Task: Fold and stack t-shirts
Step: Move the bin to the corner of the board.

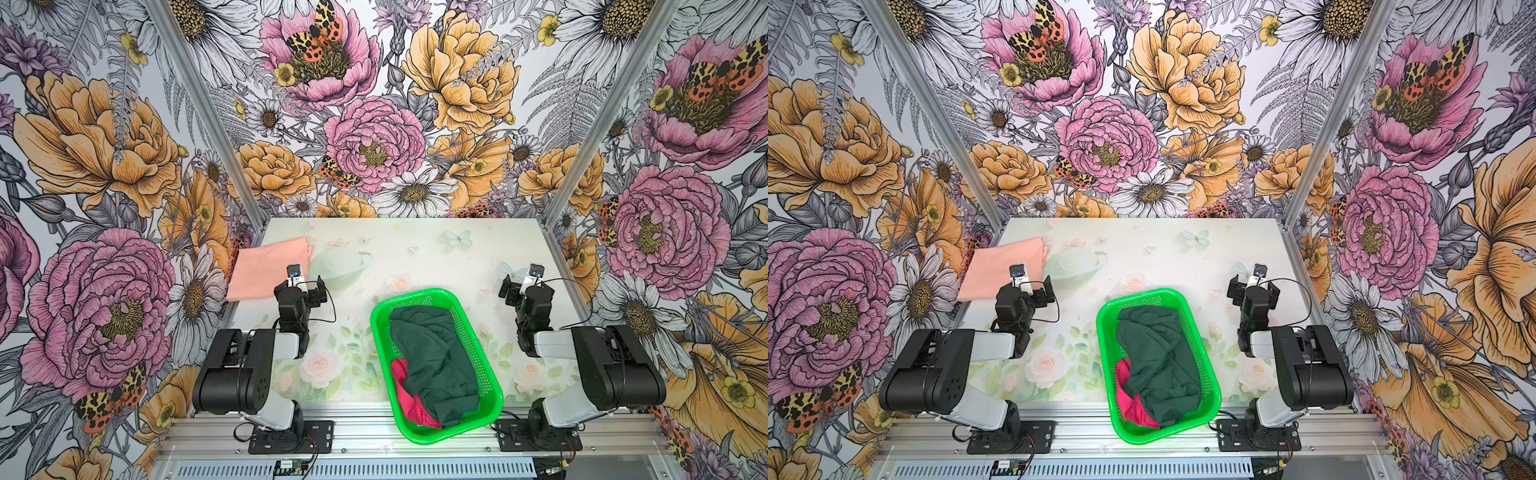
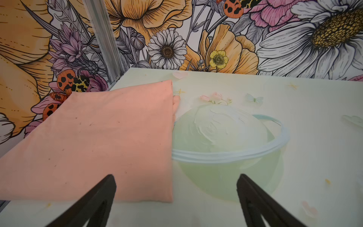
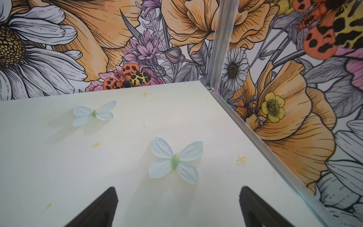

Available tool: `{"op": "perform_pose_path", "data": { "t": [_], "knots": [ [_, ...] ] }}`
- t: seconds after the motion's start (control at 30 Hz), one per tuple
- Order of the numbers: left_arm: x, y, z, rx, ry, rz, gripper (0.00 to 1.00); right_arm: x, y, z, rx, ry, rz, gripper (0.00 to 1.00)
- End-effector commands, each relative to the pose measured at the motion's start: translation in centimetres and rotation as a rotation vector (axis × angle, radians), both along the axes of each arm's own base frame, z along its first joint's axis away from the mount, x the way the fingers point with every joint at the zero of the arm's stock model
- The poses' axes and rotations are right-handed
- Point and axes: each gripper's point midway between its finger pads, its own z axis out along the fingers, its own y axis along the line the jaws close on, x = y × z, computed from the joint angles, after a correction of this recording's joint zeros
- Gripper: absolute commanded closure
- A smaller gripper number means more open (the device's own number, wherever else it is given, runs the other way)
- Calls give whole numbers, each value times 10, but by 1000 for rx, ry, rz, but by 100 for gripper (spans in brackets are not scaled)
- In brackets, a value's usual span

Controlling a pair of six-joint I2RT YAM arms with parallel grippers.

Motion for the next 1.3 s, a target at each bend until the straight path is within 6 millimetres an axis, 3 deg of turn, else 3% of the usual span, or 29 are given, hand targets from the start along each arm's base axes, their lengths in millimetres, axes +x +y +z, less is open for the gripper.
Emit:
{"op": "perform_pose_path", "data": {
  "t": [0.0,0.17,0.43,0.5,0.57,0.63,0.7,0.8,0.87,0.93,1.13,1.2,1.27],
  "knots": [
    [5,0,7,-20,-18,-12,1,0,0,2,-15,-2,1,1],
    [5,0,7,-19,-19,-11,1,10,24,0,-12,29,172,1],
    [7,-2,7,-44,-14,-50,1,10,24,-1,8,33,194,1],
    [11,-14,13,-32,-10,-119,1,8,45,6,-41,36,279,1],
    [11,-21,23,1,25,-121,1,-3,38,23,-50,15,209,1],
    [9,-30,39,25,68,-138,1,-14,44,38,18,162,220,1],
    [6,-40,66,41,42,-136,1,-21,40,72,102,232,152,1],
    [0,-73,114,17,-67,-205,1,-34,98,113,261,271,387,1],
    [-4,-92,133,16,-77,-226,9,-51,139,126,326,290,506,1],
    [-7,-103,142,31,-49,-222,13,-68,161,122,315,323,536,1],
    [-28,-118,142,70,-7,-201,21,-111,210,70,555,595,661,1],
    [-33,-114,146,76,-20,-182,23,-118,217,59,595,642,672,4],
    [-35,-109,151,74,-34,-162,24,-117,200,45,525,659,580,1]
  ]
}}
